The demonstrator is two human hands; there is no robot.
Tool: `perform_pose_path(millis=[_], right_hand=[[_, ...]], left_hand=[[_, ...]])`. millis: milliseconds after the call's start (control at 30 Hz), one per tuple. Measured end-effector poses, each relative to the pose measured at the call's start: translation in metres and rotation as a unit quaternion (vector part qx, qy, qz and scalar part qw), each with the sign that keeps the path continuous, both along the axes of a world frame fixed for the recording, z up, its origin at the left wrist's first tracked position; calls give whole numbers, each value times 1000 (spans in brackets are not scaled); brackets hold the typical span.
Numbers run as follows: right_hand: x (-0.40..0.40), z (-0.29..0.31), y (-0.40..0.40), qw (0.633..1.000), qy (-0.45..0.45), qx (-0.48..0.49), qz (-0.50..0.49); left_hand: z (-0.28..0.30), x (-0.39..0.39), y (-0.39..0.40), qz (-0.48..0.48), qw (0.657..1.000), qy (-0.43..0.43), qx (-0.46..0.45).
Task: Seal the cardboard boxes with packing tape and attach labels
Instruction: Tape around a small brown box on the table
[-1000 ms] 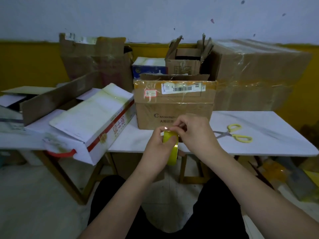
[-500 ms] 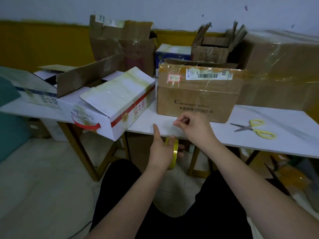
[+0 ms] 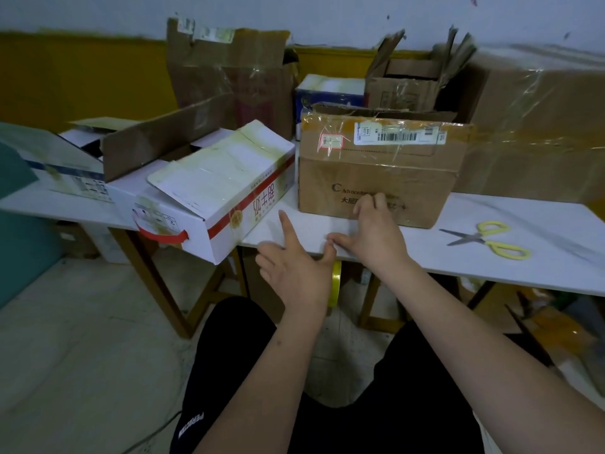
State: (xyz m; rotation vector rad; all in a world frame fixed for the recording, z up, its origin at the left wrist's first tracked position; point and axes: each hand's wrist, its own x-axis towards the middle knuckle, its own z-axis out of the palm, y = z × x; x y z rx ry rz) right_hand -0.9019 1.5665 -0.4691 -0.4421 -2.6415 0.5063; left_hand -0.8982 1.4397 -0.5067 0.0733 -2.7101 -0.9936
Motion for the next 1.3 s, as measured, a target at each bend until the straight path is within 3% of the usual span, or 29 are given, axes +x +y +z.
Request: perform_pose_path(millis=[167,267,400,500,633,733,833,1100,1233,1300], right_hand=[[11,-9,-5,999,42,7,-3],[22,1,0,993,101,67,15],[39,40,23,947,288,142,-4],[43,77,53,935,306,166,-59],[34,101,100,962,195,188,-40],[30,101,124,987,117,103,43],[25,91,130,989,112,68,68],[12,82,137,987,114,104,36],[12,98,139,969,224,102,0],[5,109,144,974,218,68,-11]], left_hand=[[16,-12,0,-30,995,31,-88],[45,-11,3,-74,986,137,-56],[102,-8,19,-164,912,375,-17],[134,-27,37,-224,871,434,-44],[144,-67,52,-283,865,397,-120],[138,-90,54,-322,878,319,-151],[125,-101,56,-351,875,292,-159],[114,-111,62,-366,871,280,-169],[113,-120,57,-393,868,264,-150],[113,-127,56,-404,862,272,-145]])
